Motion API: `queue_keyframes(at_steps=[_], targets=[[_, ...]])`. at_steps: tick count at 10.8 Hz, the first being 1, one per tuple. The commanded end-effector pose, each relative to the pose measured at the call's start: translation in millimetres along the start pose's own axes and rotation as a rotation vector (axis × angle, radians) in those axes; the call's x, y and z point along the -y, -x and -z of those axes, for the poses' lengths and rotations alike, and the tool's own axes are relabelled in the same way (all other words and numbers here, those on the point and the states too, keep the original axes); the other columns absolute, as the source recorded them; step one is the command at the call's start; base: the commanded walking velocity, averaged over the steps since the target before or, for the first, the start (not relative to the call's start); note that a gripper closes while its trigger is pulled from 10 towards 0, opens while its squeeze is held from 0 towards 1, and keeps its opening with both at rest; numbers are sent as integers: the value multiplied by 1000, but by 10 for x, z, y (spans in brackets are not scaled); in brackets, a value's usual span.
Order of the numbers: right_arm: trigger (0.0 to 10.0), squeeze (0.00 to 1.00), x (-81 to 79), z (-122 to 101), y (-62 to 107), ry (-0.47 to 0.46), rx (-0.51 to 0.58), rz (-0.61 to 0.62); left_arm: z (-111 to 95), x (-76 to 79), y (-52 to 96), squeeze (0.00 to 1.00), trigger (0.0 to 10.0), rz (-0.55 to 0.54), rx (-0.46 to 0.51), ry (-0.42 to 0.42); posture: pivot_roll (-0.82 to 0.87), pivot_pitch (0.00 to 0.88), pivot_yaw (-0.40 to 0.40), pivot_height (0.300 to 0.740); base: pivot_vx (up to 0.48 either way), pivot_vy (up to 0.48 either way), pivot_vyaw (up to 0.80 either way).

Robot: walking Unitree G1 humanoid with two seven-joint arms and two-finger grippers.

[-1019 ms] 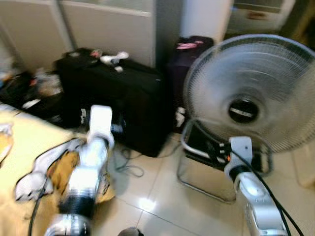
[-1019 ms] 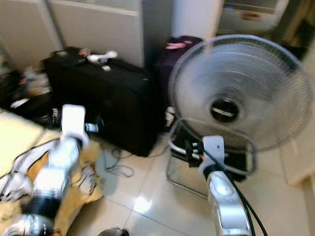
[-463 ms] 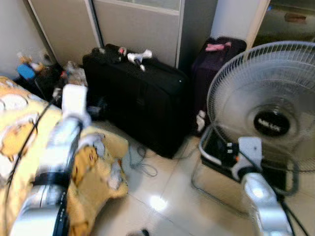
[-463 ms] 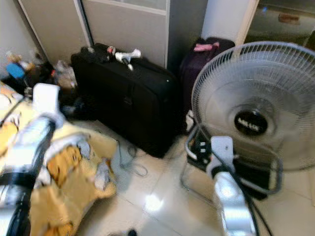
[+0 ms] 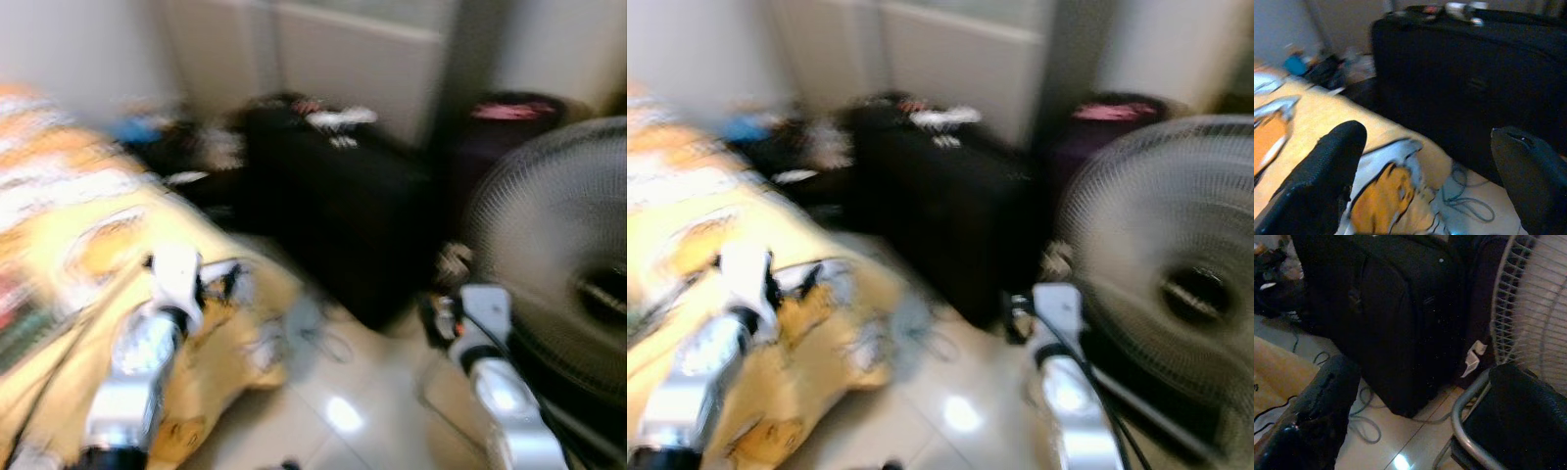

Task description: Clean up the room

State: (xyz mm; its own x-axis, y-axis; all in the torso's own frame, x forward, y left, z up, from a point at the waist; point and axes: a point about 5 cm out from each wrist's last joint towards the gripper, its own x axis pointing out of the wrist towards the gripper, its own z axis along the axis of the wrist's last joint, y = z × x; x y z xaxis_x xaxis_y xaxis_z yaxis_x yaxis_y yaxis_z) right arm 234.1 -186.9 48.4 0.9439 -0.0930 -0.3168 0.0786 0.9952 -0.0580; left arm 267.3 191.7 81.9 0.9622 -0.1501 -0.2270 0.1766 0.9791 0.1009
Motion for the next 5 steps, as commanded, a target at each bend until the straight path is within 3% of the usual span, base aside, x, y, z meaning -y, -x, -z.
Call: queue_keyframes(at_steps=[1, 2, 4, 5], targets=[[10000, 1000, -32, -58, -42, -36, 9, -12, -10, -39, 15, 0, 10000, -30, -7, -25, -51, 0, 10, 740, 0, 0, 800], [10000, 1000, -5, -65, -61, -33, 5, -19, 14, 12, 41, 0, 10000, -49, -13, -30, -42, 0, -3, 740, 0, 0, 800], [10000, 1000, 36, -183, -163, -57, 31, 5, -72, 25, 0, 0, 10000, -46, -14, -41, -61, 0, -13, 740, 0, 306, 800], [10000, 1000, -4, -186, -222, 5, 26, -26, -76, -32, -51, 0, 10000, -69, -21, -52, -71, 0, -5, 740, 0, 315, 644]])
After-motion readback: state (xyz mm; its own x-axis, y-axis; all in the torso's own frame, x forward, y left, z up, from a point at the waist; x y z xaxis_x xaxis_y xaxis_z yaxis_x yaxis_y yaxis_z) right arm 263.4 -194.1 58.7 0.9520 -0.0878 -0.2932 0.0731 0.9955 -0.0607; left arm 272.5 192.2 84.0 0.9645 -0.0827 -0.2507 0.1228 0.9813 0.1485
